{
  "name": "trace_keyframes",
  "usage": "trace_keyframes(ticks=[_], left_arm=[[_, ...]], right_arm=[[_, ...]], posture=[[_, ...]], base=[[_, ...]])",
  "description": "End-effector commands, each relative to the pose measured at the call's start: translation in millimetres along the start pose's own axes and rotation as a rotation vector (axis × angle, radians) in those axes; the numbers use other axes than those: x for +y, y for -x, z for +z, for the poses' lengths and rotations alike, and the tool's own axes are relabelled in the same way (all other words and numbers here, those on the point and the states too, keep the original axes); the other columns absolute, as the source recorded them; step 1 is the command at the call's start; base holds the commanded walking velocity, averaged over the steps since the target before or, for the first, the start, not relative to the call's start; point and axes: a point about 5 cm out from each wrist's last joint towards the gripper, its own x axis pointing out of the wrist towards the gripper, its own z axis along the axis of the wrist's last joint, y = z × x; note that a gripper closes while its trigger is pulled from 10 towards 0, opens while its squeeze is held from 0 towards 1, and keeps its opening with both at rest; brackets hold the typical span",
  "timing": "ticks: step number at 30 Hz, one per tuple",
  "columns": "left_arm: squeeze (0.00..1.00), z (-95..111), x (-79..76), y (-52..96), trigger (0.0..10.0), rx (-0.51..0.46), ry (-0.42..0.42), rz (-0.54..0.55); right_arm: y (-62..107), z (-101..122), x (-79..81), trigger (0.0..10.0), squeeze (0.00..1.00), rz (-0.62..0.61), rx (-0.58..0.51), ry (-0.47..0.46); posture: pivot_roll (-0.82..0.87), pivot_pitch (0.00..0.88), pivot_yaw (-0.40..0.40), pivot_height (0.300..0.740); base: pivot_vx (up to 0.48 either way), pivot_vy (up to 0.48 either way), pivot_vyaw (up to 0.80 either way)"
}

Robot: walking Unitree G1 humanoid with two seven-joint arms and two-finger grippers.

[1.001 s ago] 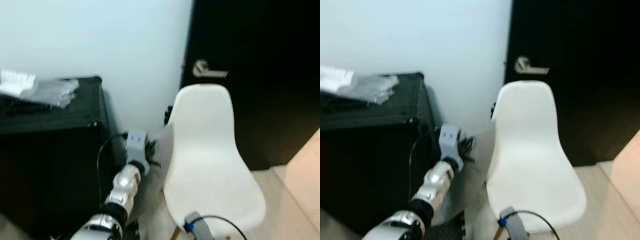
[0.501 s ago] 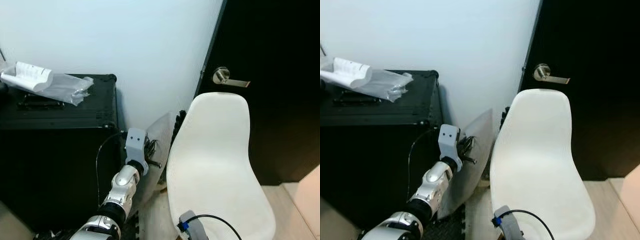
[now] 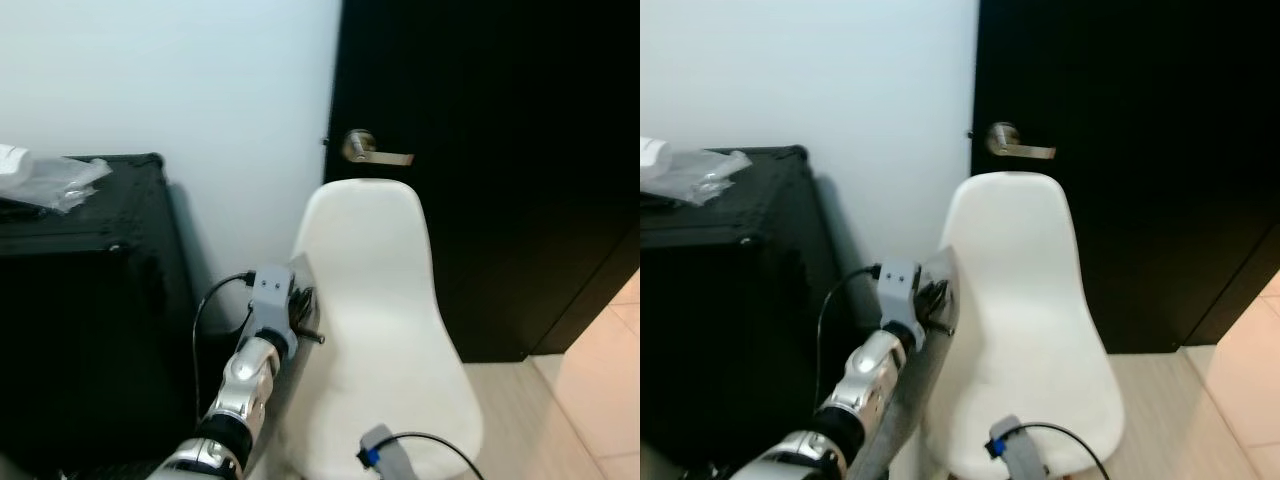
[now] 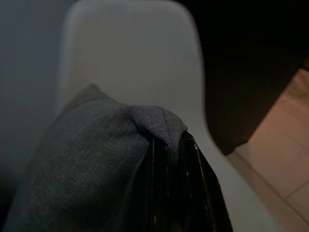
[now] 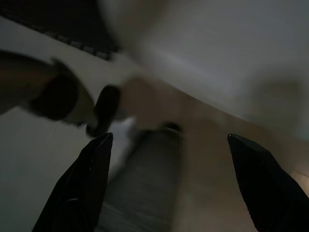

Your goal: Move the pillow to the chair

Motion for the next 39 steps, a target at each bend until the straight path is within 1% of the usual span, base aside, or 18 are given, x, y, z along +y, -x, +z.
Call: trace_keyframes(ticks=[1, 2, 4, 8, 9, 12, 17, 21, 22, 26, 28, 30, 32, 33, 35, 36, 38, 39], left_arm=[[0.0, 19.5, -8.3, -11.1, 10.0, -0.085, -0.003, -0.02], [0.0, 19.3, -1.7, -10.7, 10.0, -0.075, -0.015, 0.035], [0.0, 19.3, -1.7, -10.7, 10.0, -0.075, -0.015, 0.035], [0.0, 20.1, 14.4, -8.8, 10.0, -0.06, -0.058, 0.148], [0.0, 23.5, 29.8, -7.1, 10.0, -0.052, -0.121, 0.261], [0.0, 32.3, 52.6, -3.2, 10.0, -0.062, -0.213, 0.445], [0.0, 45.5, 64.9, -2.4, 10.0, -0.106, -0.283, 0.535], [0.0, 58.1, 67.7, -5.3, 10.0, -0.156, -0.326, 0.56], [0.0, 58.1, 67.7, -5.3, 10.0, -0.156, -0.326, 0.56], [0.0, 92.7, 58.3, -22.2, 10.0, -0.287, -0.39, 0.506], [0.0, 96.5, 56.0, -24.3, 10.0, -0.303, -0.397, 0.489], [0.0, 107.8, 49.4, -30.5, 10.0, -0.341, -0.425, 0.436], [0.0, 123.7, 34.5, -39.8, 10.0, -0.398, -0.455, 0.338], [0.0, 123.7, 34.5, -39.8, 10.0, -0.398, -0.455, 0.338], [0.0, 127.1, 15.1, -46.8, 10.0, -0.417, -0.449, 0.224], [0.0, 127.1, 15.1, -46.8, 10.0, -0.417, -0.449, 0.224], [0.0, 113.3, -8.1, -50.0, 10.0, -0.38, -0.418, 0.09], [0.0, 113.3, -8.1, -50.0, 10.0, -0.38, -0.418, 0.09]], right_arm=[[-1.9, 2.7, 3.6, 10.0, 0.0, 0.007, -0.012, 0.001], [-1.8, 2.6, 3.4, 10.0, 0.0, 0.004, -0.012, -0.002], [-1.8, 2.6, 3.4, 10.0, 0.0, 0.004, -0.012, -0.002], [-1.7, 2.6, 3.0, 10.0, 0.0, 0.0, -0.013, -0.003], [-1.7, 2.7, 2.8, 10.0, 0.0, -0.003, -0.014, -0.001], [-1.7, 2.7, 2.5, 10.0, 0.0, -0.009, -0.014, 0.002], [-1.5, 2.4, 1.8, 10.0, 0.0, -0.02, -0.011, 0.011], [-1.4, 2.2, 1.6, 10.0, 0.0, -0.024, -0.011, 0.012], [-1.4, 2.2, 1.6, 10.0, 0.0, -0.024, -0.011, 0.012], [-1.2, 0.9, 1.7, 10.0, 0.0, -0.03, -0.01, 0.016], [-1.1, 0.3, 1.4, 10.0, 0.0, -0.037, -0.007, 0.021], [-1.0, -0.8, 1.5, 10.0, 0.0, -0.044, -0.003, 0.028], [-1.0, -1.7, 1.8, 10.0, 0.0, -0.047, -0.002, 0.03], [-1.0, -1.7, 1.8, 10.0, 0.0, -0.047, -0.002, 0.03], [-0.8, -2.6, 1.8, 10.0, 0.0, -0.052, -0.001, 0.031], [-0.8, -2.6, 1.8, 10.0, 0.0, -0.052, -0.001, 0.031], [-0.7, -3.7, 2.2, 10.0, 0.0, -0.056, 0.001, 0.033], [-0.7, -3.7, 2.2, 10.0, 0.0, -0.056, 0.001, 0.033]], posture=[[-0.02, 0.0, -0.061, 0.74], [-0.02, 0.0, -0.061, 0.74], [-0.02, 0.0, -0.061, 0.74], [-0.03, 0.0, -0.062, 0.74], [-0.03, 0.0, -0.061, 0.74], [-0.03, 0.0, -0.06, 0.74], [-0.04, 0.0, -0.059, 0.74], [-0.04, 0.0, -0.057, 0.74], [-0.04, 0.0, -0.057, 0.74], [-0.04, 0.0, -0.056, 0.74], [-0.04, 0.0, -0.056, 0.74], [-0.04, 0.0, -0.056, 0.74], [-0.04, 0.0, -0.052, 0.74], [-0.04, 0.0, -0.052, 0.74], [-0.05, 0.0, -0.05, 0.74], [-0.05, 0.0, -0.05, 0.74], [-0.05, 0.0, -0.045, 0.74], [-0.05, 0.0, -0.045, 0.74]], base=[[0.0, -0.431, 0.0], [0.0, -0.251, 0.0], [0.0, -0.251, 0.0], [0.0, 0.0, 0.0], [0.0, 0.0, 0.0], [0.0, 0.0, 0.0], [0.0, 0.0, 0.0], [0.0, 0.0, 0.0], [0.0, 0.0, 0.0], [0.0, 0.0, 0.0], [0.0, 0.0, 0.0], [0.0, 0.0, 0.0], [0.0, 0.0, 0.0], [0.0, 0.0, 0.0], [0.0, 0.0, 0.0], [0.0, 0.0, 0.0], [0.0, 0.0, 0.0], [0.0, 0.0, 0.0]])
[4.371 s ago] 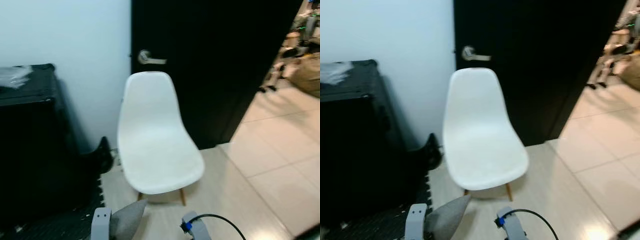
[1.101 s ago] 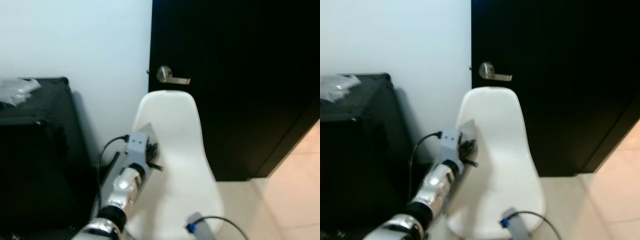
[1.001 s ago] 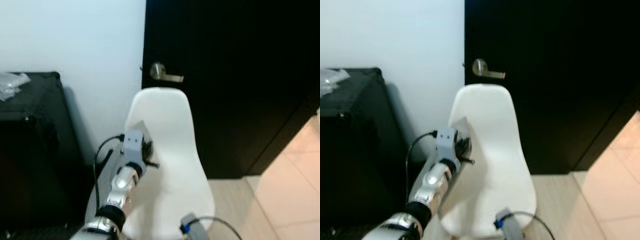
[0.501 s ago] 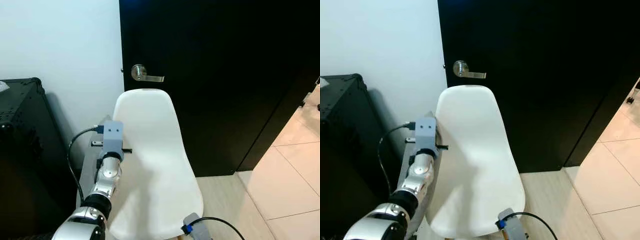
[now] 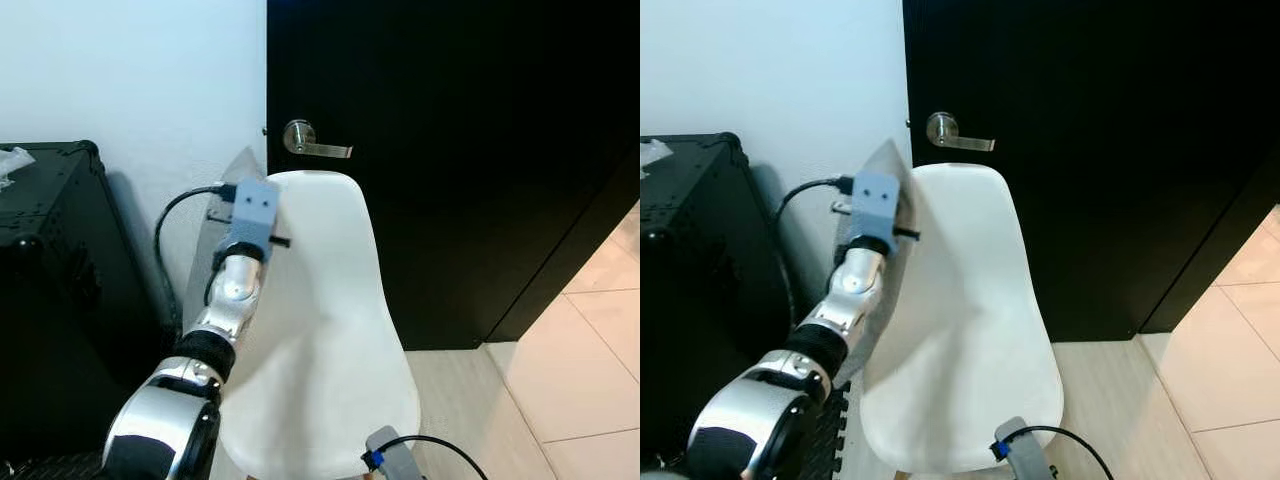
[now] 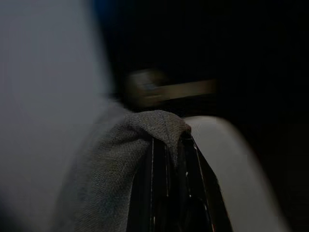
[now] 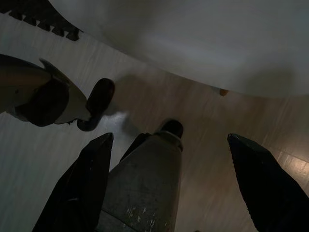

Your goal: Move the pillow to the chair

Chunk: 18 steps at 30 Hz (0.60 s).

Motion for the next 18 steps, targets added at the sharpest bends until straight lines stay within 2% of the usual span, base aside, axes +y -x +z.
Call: trace_keyframes(ticks=[1, 2, 4, 6, 7, 8, 9, 10, 11, 12, 15, 16, 17, 18], left_arm=[[0.0, 9.0, -21.9, -0.9, 10.0, -0.06, -0.003, -0.113], [0.0, 0.4, -38.7, 7.8, 10.0, -0.027, 0.019, -0.185], [0.0, -25.0, -71.2, 36.1, 10.0, 0.058, -0.065, -0.344], [0.0, -42.4, -82.9, 55.8, 10.0, 0.116, -0.134, -0.418], [0.0, -42.4, -82.9, 55.8, 10.0, 0.116, -0.134, -0.418], [0.0, -62.3, -82.6, 74.7, 10.0, 0.203, -0.187, -0.429], [0.0, -62.3, -82.6, 74.7, 10.0, 0.203, -0.187, -0.429], [0.0, -71.1, -80.6, 83.5, 10.0, 0.241, -0.217, -0.433], [0.0, -85.9, -72.0, 95.6, 10.0, 0.306, -0.32, -0.425], [0.0, -90.9, -67.5, 99.6, 10.0, 0.326, -0.365, -0.423], [0.0, -98.7, -54.9, 104.2, 10.0, 0.365, -0.421, -0.39], [0.0, -98.7, -54.9, 104.2, 10.0, 0.365, -0.421, -0.39], [0.0, -103.5, -40.0, 104.5, 10.0, 0.398, -0.462, -0.33], [0.0, -105.0, -32.5, 104.0, 10.0, 0.408, -0.488, -0.3]], right_arm=[[0.8, -3.2, -0.1, 10.0, 0.0, -0.006, 0.006, 0.012], [0.9, -3.9, 0.0, 10.0, 0.0, -0.011, 0.009, 0.016], [1.1, -5.3, 0.4, 10.0, 0.0, -0.017, 0.013, 0.024], [1.1, -6.2, 0.8, 10.0, 0.0, -0.021, 0.016, 0.029], [1.1, -6.2, 0.8, 10.0, 0.0, -0.021, 0.016, 0.029], [1.1, -7.7, 1.4, 10.0, 0.0, -0.026, 0.023, 0.036], [1.1, -7.7, 1.4, 10.0, 0.0, -0.026, 0.023, 0.036], [1.2, -8.8, 1.7, 10.0, 0.0, -0.028, 0.026, 0.037], [1.8, -12.2, 1.8, 10.0, 0.0, -0.038, 0.042, 0.035], [2.0, -13.4, 1.8, 10.0, 0.0, -0.04, 0.046, 0.034], [2.2, -14.9, 2.3, 10.0, 0.0, -0.04, 0.05, 0.033], [2.2, -14.9, 2.3, 10.0, 0.0, -0.04, 0.05, 0.033], [2.3, -15.9, 2.5, 10.0, 0.0, -0.042, 0.056, 0.036], [2.3, -16.5, 2.5, 10.0, 0.0, -0.044, 0.062, 0.036]], posture=[[-0.06, 0.0, -0.044, 0.74], [-0.06, 0.0, -0.041, 0.74], [-0.06, 0.0, -0.04, 0.74], [-0.07, 0.0, -0.038, 0.74], [-0.07, 0.0, -0.038, 0.74], [-0.07, 0.0, -0.035, 0.74], [-0.07, 0.0, -0.035, 0.74], [-0.07, 0.0, -0.035, 0.74], [-0.07, 0.0, -0.036, 0.74], [-0.07, 0.0, -0.036, 0.74], [-0.08, 0.0, -0.037, 0.74], [-0.08, 0.0, -0.037, 0.74], [-0.08, 0.0, -0.038, 0.74], [-0.07, 0.0, -0.039, 0.74]], base=[[0.0, 0.0, 0.0], [0.0, 0.0, 0.0], [0.0, 0.0, 0.0], [0.0, 0.0, 0.0], [0.0, 0.0, 0.0], [0.0, 0.0, 0.0], [0.0, 0.0, 0.0], [0.0, 0.0, 0.0], [0.0, 0.0, 0.0], [0.0, 0.0, 0.0], [0.0, 0.0, 0.0], [0.0, 0.0, 0.0], [0.0, 0.0, 0.0], [0.0, 0.0, 0.0]])
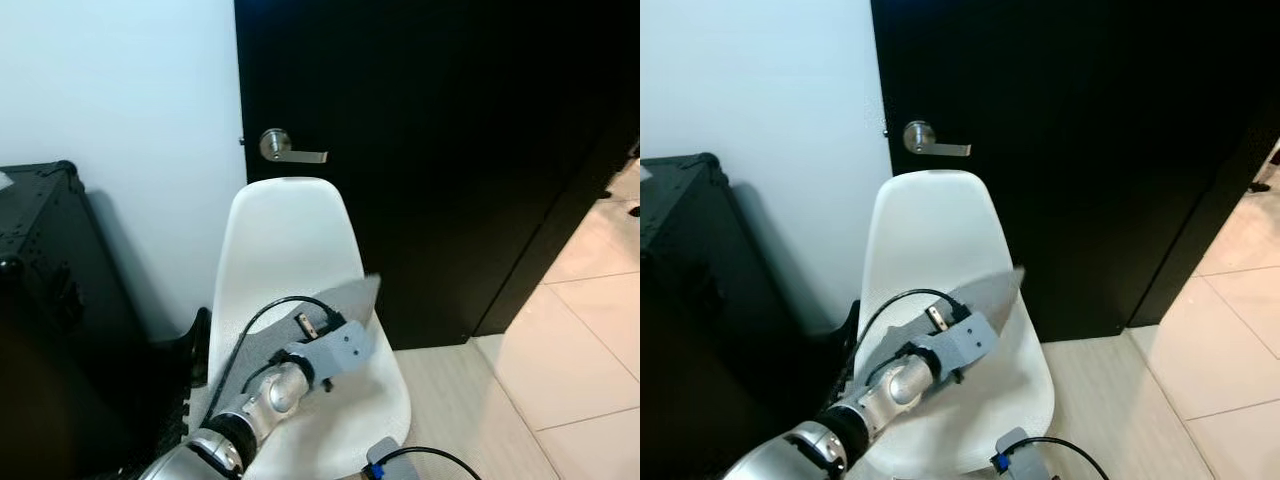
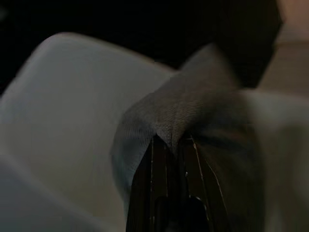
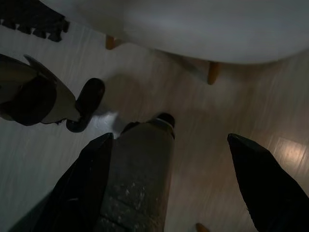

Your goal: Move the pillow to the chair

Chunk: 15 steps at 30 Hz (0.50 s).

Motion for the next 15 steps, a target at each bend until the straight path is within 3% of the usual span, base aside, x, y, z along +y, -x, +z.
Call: trace_keyframes(ticks=[1, 2, 9, 15], left_arm=[[0.0, -16.9, 9.2, 5.3, 10.0, 0.083, -0.03, 0.052], [0.0, -22.7, 18.1, 6.5, 10.0, 0.107, -0.057, 0.095], [0.0, -37.6, 41.7, 10.9, 10.0, 0.189, -0.1, 0.227], [0.0, -39.5, 45.8, 11.5, 10.0, 0.206, -0.067, 0.257]], right_arm=[[0.2, -2.9, 0.4, 10.0, 0.0, -0.004, 0.017, 0.005], [0.2, -3.9, 0.5, 10.0, 0.0, -0.009, 0.026, 0.0], [-0.3, -4.9, 0.3, 10.0, 0.0, -0.016, 0.055, -0.003], [-0.6, -4.5, 0.5, 10.0, 0.0, -0.02, 0.059, 0.009]], posture=[[-0.07, 0.0, -0.039, 0.74], [-0.08, 0.0, -0.038, 0.74], [-0.08, 0.0, -0.038, 0.715], [-0.09, 0.0, -0.036, 0.695]], base=[[0.0, 0.0, 0.0], [0.0, 0.0, 0.0], [0.0, 0.0, 0.0], [0.0, 0.0, 0.0]])
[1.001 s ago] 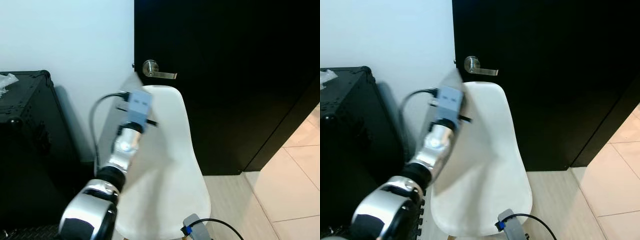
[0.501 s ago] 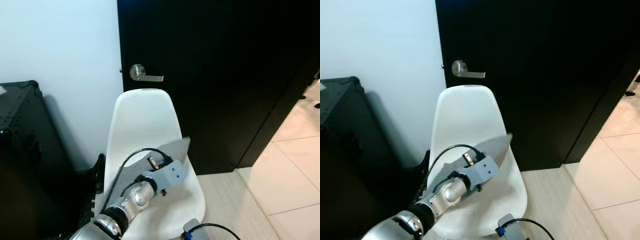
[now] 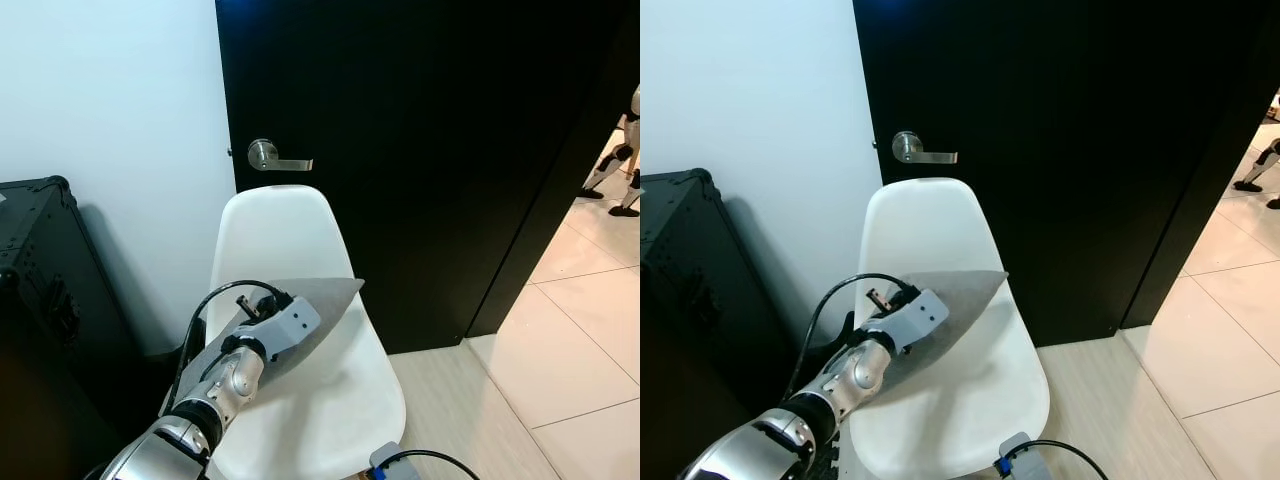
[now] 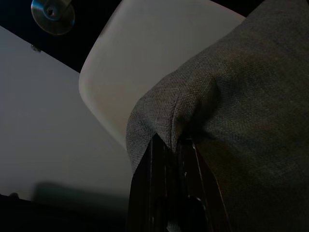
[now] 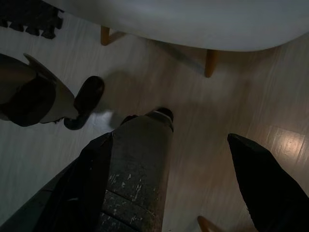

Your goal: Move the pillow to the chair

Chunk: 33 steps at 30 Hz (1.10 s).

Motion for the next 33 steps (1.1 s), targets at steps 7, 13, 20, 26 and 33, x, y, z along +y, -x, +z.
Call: trace_keyframes(ticks=[7, 13, 20, 26, 33], left_arm=[[0.0, -14.7, 15.1, -2.7, 10.0, 0.142, 0.169, 0.071], [0.0, -14.3, 27.8, -8.4, 10.0, 0.165, 0.228, 0.123], [0.0, -9.2, 32.7, -13.7, 10.0, 0.184, 0.411, 0.15], [0.0, 6.7, 28.3, -19.8, 10.0, 0.122, 0.472, 0.092], [0.0, 28.6, 34.5, -32.0, 10.0, 0.069, 0.688, 0.074]], right_arm=[[-0.3, -0.9, -0.9, 10.0, 0.0, -0.022, 0.028, 0.03], [-0.2, -0.4, -2.7, 10.0, 0.0, -0.032, 0.034, 0.048], [0.0, 0.5, -4.7, 10.0, 0.0, -0.048, 0.037, 0.066], [0.5, 3.5, -10.8, 10.0, 0.0, -0.1, 0.044, 0.119], [1.9, 30.7, -25.7, 10.0, 0.0, -0.157, -0.098, 0.0]], posture=[[-0.1, 0.0, -0.036, 0.655], [-0.1, 0.0, -0.039, 0.625], [-0.1, 0.0, -0.04, 0.595], [-0.11, 0.006, -0.043, 0.565], [-0.12, 0.022, -0.044, 0.541]], base=[[0.0, 0.0, 0.0], [0.0, 0.0, 0.0], [0.0, 0.0, 0.0], [0.0, 0.0, 0.0], [0.0, 0.0, 0.0]])
